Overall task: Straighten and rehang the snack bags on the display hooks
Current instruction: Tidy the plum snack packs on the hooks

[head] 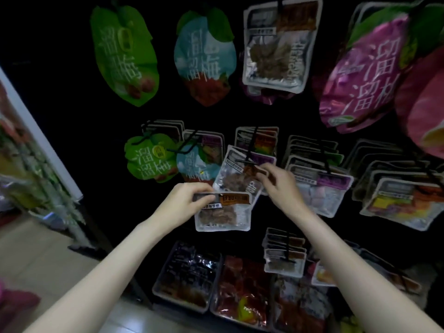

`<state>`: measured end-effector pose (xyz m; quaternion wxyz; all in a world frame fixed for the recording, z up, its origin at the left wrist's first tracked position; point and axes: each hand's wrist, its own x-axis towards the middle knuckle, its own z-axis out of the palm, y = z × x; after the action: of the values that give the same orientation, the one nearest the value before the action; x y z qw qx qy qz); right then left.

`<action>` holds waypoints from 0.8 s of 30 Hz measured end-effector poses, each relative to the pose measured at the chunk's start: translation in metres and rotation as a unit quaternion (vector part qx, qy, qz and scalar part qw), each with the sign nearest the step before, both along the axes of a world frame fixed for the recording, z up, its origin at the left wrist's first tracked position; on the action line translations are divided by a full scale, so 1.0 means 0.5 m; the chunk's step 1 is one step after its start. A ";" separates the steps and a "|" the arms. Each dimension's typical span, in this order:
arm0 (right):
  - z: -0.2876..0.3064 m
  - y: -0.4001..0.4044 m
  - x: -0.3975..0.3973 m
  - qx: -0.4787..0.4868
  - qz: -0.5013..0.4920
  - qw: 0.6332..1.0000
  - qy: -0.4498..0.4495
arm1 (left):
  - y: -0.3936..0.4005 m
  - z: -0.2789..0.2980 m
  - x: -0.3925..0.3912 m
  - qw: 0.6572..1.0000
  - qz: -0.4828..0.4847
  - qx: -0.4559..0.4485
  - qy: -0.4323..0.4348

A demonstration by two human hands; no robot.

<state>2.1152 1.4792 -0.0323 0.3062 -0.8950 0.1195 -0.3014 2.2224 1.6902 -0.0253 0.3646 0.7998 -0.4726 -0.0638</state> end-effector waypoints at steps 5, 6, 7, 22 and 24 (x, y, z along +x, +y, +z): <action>-0.011 0.066 -0.052 -0.065 -0.017 0.997 0.035 | 0.026 -0.011 0.075 0.995 -0.084 0.014 -0.048; -0.016 0.088 -0.059 -0.078 -0.013 0.996 0.050 | 0.027 -0.012 0.081 0.993 -0.099 0.019 -0.058; -0.018 0.108 -0.064 -0.080 -0.012 0.995 0.057 | 0.025 -0.011 0.086 0.990 -0.119 0.021 -0.067; 0.051 0.061 0.028 -0.072 -0.232 0.963 0.114 | 0.064 0.006 0.099 0.979 -0.190 0.035 -0.067; 0.043 0.052 0.039 -0.088 -0.266 0.954 0.107 | 0.065 0.007 0.115 0.981 -0.175 0.043 -0.071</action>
<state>2.1345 1.5054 -0.0108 0.1202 -0.8812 0.3588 -0.2834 2.2799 1.7224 -0.0220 0.2785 0.7221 -0.6268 -0.0896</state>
